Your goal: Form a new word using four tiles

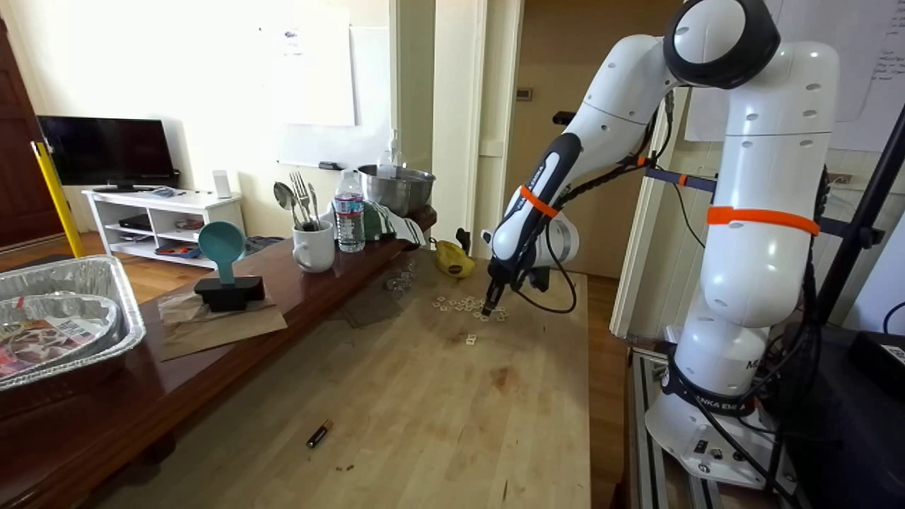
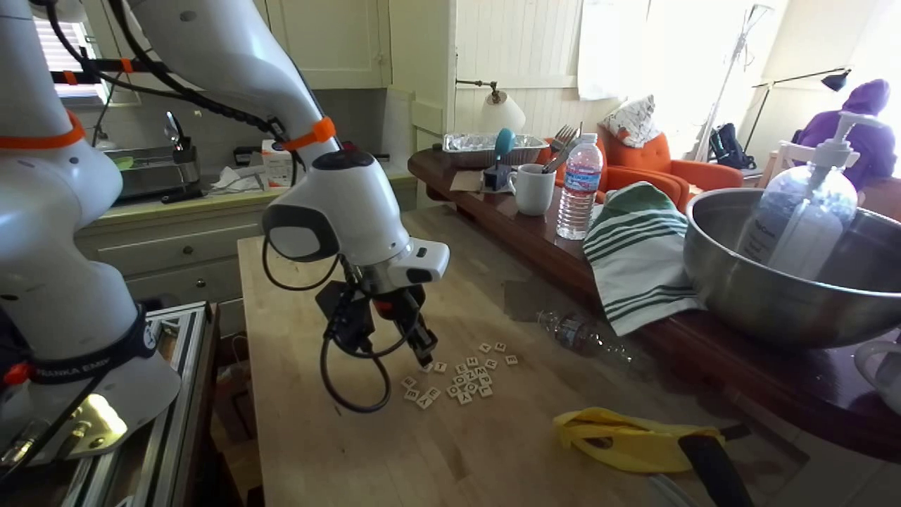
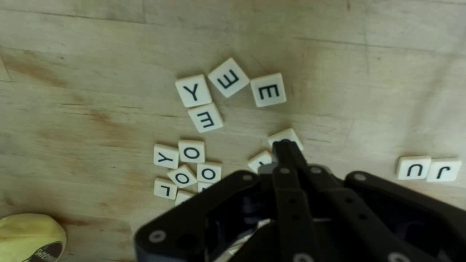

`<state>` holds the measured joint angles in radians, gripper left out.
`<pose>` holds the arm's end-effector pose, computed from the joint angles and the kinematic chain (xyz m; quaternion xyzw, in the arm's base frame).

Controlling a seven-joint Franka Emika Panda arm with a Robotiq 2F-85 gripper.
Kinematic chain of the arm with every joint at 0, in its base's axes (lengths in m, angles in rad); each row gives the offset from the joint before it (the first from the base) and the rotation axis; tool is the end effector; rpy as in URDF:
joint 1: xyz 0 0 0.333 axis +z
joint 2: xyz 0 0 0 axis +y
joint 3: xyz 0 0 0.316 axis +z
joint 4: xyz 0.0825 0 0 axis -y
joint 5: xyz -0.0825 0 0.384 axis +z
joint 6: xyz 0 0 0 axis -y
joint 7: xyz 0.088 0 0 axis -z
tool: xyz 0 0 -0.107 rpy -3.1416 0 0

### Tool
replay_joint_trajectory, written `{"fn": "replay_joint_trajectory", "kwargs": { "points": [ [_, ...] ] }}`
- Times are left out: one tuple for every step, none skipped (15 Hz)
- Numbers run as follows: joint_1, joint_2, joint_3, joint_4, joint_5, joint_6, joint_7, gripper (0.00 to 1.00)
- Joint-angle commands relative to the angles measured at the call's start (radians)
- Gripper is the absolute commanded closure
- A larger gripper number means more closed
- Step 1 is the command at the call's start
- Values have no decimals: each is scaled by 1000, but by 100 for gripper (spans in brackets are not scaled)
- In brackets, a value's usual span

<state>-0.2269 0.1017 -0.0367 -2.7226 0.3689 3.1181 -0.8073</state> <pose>0.3994 -0.1401 0.2213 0.9852 0.0874 0.1390 0.0484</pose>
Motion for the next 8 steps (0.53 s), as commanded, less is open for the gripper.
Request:
{"fn": "replay_joint_trajectory", "kwargs": {
  "points": [
    [-6, 43, 13, 12, 21, 34, 0, 100],
    [-7, 46, 18, 15, 28, 28, 1, 100],
    [-4, 53, 13, 16, 27, 25, 12, 100],
    [-2, 58, 12, 17, 27, 27, 16, 100],
    [-3, 60, 17, 18, 33, 20, 20, 100],
    [0, 60, 17, 19, 34, 17, 28, 100],
    [2, 60, 21, 18, 39, 13, 36, 100],
    [3, 58, 27, 18, 44, 8, 42, 100]
  ]
}}
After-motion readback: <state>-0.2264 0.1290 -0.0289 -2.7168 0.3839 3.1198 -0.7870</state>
